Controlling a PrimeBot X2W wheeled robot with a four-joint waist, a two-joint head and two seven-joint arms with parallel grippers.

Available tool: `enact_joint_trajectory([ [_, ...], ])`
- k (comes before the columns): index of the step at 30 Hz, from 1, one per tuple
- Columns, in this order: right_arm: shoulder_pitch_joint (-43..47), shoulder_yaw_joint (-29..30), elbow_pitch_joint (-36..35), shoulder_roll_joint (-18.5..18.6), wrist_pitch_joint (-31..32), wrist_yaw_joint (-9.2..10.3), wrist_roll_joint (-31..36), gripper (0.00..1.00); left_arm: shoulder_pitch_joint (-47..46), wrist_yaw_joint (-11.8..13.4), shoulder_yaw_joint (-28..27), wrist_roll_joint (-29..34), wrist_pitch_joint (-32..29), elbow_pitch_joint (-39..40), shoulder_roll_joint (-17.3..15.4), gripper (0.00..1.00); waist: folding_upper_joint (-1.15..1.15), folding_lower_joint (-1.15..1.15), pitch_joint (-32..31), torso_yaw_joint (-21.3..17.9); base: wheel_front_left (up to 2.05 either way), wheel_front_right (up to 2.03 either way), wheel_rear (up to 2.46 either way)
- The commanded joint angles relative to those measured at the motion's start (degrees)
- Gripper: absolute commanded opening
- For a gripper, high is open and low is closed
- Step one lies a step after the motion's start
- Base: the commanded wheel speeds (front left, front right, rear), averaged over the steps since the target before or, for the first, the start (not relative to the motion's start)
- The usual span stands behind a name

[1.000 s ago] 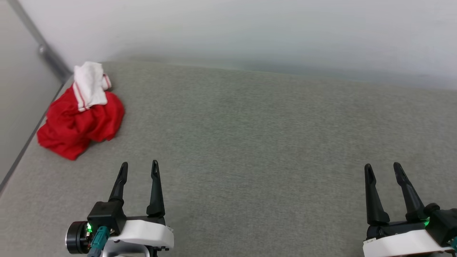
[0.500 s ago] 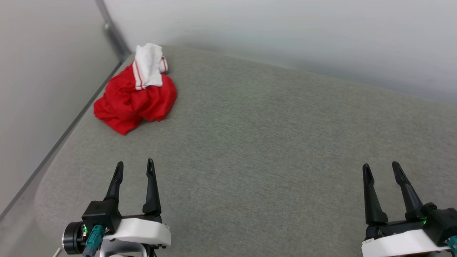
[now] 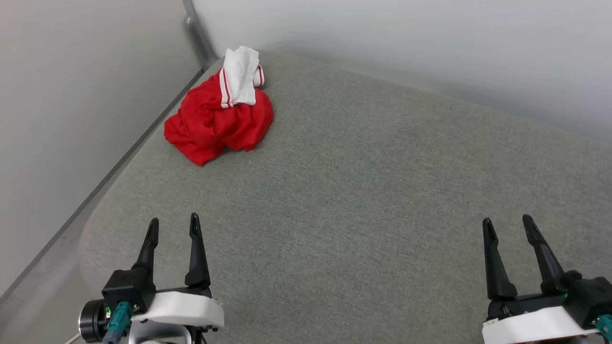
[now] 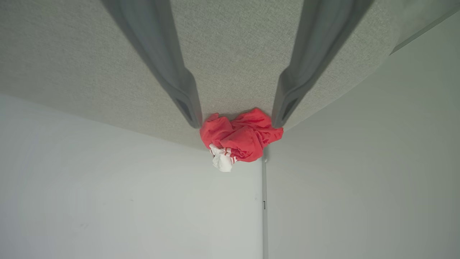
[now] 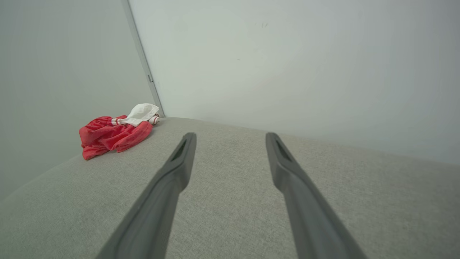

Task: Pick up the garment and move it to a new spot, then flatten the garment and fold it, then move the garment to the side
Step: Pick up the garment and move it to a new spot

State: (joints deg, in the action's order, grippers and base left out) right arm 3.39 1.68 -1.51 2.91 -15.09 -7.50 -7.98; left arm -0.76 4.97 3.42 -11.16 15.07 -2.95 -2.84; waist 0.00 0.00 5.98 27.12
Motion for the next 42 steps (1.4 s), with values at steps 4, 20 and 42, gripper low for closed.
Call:
enact_joint_trajectory([
  [4, -1.4, -0.1, -0.8, -0.1, -0.1, 0.02, 1.2, 1.00, -3.8, -1.7, -2.0, -0.4, 0.2, 0.5, -0.1, 1.00, 0.00, 0.00, 1.8, -0.2, 0.00, 0.00, 0.00],
  [20, -7.8, 1.3, -7.7, 0.0, -0.1, 0.02, 8.9, 1.00, -32.0, -12.0, -19.4, -2.4, 0.2, -3.8, -5.4, 1.00, 0.00, 0.00, 16.5, -6.4, 0.00, 0.00, 0.00],
  [42, -13.1, 1.2, -16.2, 0.0, -0.1, 0.02, 14.4, 1.00, -52.5, -12.3, 0.2, -28.0, -19.5, -23.8, -33.7, 1.00, 0.00, 0.00, 30.8, -10.8, 0.00, 0.00, 0.00],
])
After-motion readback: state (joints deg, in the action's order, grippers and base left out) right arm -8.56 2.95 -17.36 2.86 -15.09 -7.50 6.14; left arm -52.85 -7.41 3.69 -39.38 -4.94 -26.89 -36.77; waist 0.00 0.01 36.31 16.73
